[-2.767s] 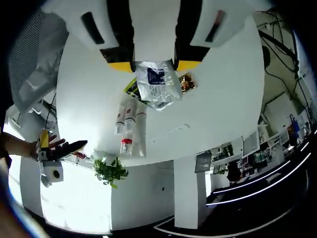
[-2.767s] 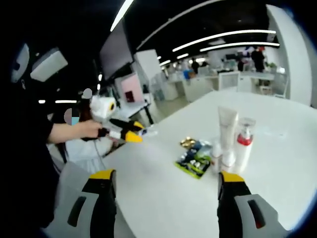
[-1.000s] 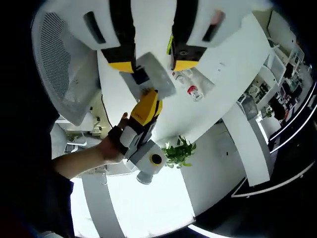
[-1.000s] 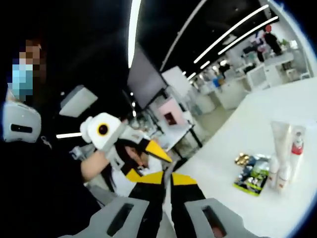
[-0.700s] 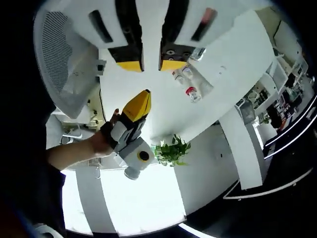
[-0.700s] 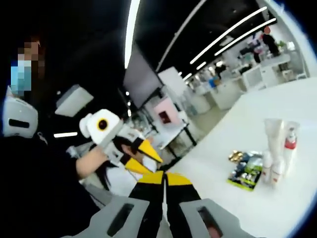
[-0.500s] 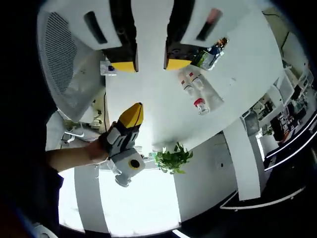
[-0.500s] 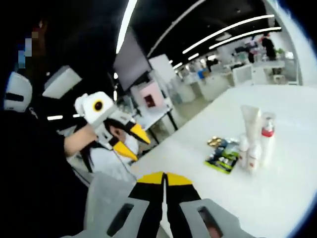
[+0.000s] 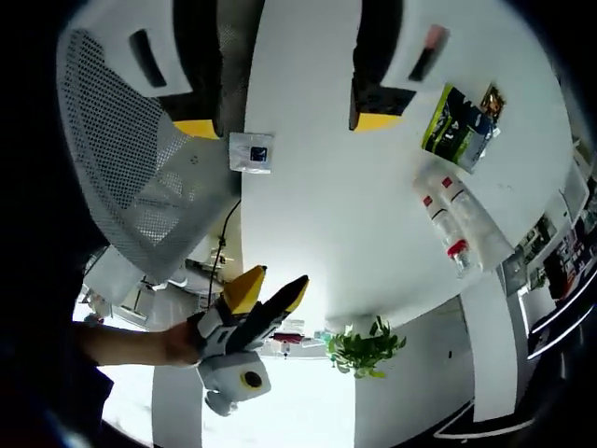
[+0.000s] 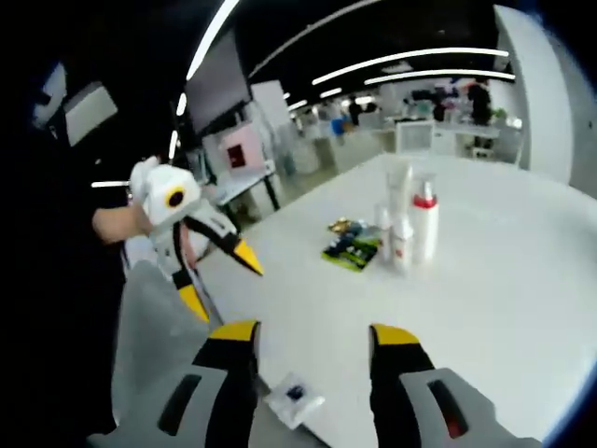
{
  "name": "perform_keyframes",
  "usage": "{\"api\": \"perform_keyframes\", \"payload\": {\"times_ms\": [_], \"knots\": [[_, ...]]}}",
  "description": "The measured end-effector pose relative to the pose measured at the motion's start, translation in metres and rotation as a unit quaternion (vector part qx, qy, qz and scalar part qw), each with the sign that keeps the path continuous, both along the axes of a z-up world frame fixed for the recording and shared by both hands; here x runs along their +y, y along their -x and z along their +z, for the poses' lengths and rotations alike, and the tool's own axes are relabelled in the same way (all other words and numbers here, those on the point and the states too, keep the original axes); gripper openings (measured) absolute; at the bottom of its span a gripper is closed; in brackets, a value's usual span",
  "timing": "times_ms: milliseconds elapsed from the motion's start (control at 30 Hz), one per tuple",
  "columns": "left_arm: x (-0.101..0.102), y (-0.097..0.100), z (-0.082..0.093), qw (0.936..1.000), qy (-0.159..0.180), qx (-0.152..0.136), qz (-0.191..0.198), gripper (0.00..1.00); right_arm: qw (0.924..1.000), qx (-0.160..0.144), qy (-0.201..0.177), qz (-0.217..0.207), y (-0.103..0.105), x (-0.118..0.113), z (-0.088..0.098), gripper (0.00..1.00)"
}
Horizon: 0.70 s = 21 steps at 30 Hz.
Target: Arrange the skincare products in the storage area until every visible bottle or jar stands upright without overlapping.
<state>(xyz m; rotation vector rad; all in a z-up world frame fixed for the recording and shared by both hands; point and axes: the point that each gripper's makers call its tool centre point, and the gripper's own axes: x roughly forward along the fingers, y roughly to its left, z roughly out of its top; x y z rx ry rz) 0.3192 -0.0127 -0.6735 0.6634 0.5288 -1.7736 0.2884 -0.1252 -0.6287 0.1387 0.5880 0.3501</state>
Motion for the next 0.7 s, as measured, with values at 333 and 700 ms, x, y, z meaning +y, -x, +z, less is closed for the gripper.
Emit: {"api": "perform_keyframes", "payload": {"times_ms": [333,700], "knots": [[-0.013,0.026,-0.035,0.9995,-0.029,0.001,-0.011,0.77,0.9988,-0.023,0.018,-0.039,0.014,-0.013,0.015,0.79],[-0.035,0.052,-0.071,0.9978,-0.019,-0.045,-0.044,0.79,0.9946,-0.03,0.014,-0.098,0.052,-0.032,0.022,0.77]]}}
